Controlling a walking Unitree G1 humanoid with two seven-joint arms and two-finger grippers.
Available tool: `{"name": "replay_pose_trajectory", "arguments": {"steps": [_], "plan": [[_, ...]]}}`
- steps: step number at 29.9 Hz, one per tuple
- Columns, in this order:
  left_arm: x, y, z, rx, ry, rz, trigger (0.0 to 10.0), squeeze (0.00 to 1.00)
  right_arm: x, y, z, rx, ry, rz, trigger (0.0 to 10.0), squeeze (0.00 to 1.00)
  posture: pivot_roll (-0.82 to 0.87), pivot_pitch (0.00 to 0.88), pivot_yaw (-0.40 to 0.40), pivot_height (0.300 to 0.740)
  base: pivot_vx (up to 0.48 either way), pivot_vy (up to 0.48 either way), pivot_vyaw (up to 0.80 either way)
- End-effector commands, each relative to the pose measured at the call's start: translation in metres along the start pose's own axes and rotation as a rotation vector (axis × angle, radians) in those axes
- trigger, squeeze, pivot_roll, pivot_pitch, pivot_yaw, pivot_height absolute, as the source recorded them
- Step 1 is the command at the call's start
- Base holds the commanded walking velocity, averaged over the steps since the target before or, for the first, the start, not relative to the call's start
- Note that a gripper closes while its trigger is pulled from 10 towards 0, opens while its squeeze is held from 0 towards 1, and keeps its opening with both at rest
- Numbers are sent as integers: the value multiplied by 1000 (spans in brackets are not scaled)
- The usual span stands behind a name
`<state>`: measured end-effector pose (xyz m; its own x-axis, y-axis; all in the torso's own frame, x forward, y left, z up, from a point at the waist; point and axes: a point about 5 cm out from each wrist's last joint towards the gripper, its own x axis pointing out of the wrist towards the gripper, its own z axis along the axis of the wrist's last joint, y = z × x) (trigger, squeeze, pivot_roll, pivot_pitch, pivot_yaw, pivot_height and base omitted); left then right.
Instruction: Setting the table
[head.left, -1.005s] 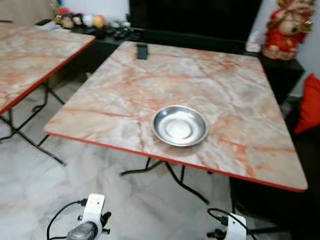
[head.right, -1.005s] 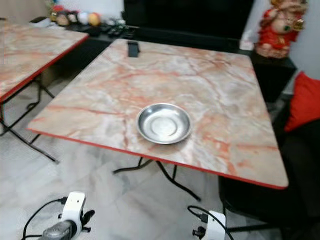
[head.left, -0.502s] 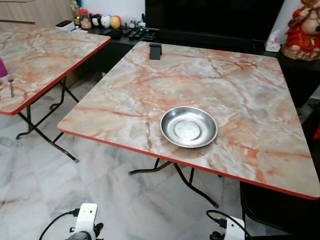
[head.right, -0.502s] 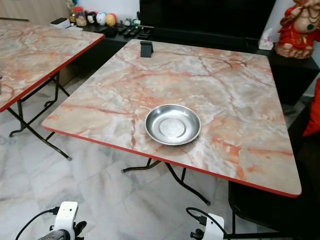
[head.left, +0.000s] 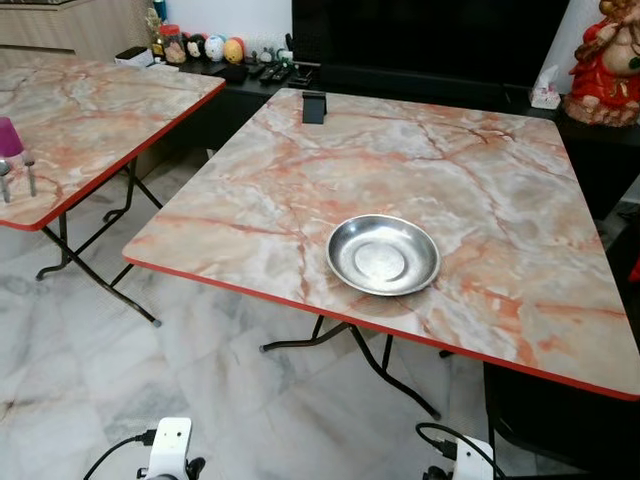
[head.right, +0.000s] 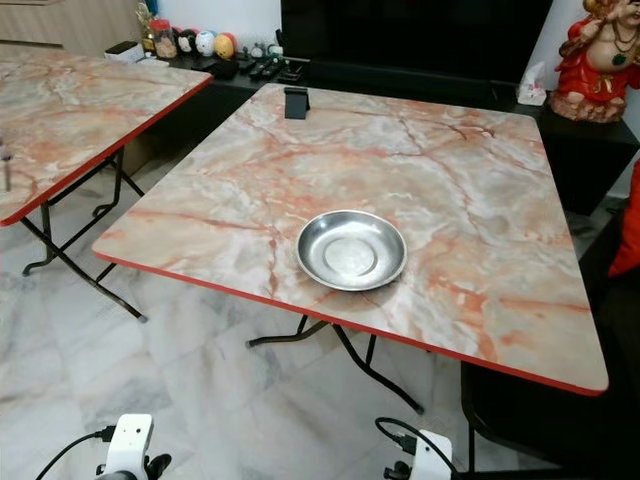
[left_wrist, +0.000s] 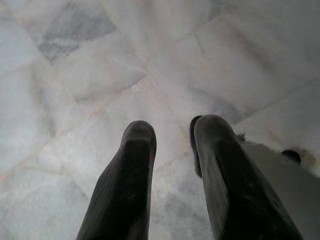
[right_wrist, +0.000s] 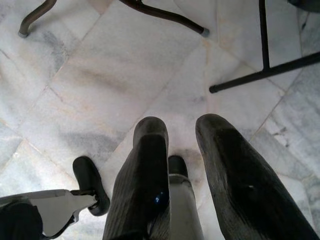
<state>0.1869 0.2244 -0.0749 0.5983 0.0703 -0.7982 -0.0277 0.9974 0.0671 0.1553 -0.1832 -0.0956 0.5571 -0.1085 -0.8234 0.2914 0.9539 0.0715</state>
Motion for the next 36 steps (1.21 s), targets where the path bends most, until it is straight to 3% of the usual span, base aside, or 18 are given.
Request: {"name": "replay_pose_trajectory", "arguments": {"steps": [1,8,17,36], "plan": [[-3,12,-8,-1,34,22,10000,0,0,4,-1,-2,0,6,10000,0,36,0,-16,727,0,364,0],[-4,16,-9,-5,35,26,10000,0,0,5,-2,31,5,12,10000,0,44,0,-16,727,0,362,-327],[-1,-7,-11,2,46,0,10000,0,0,5,-1,27,-11,10,10000,0,47,0,-12,727,0,352,-263],[-1,-7,-11,2,46,0,10000,0,0,5,-1,27,-11,10,10000,0,47,0,-12,727,0,345,0]]}}
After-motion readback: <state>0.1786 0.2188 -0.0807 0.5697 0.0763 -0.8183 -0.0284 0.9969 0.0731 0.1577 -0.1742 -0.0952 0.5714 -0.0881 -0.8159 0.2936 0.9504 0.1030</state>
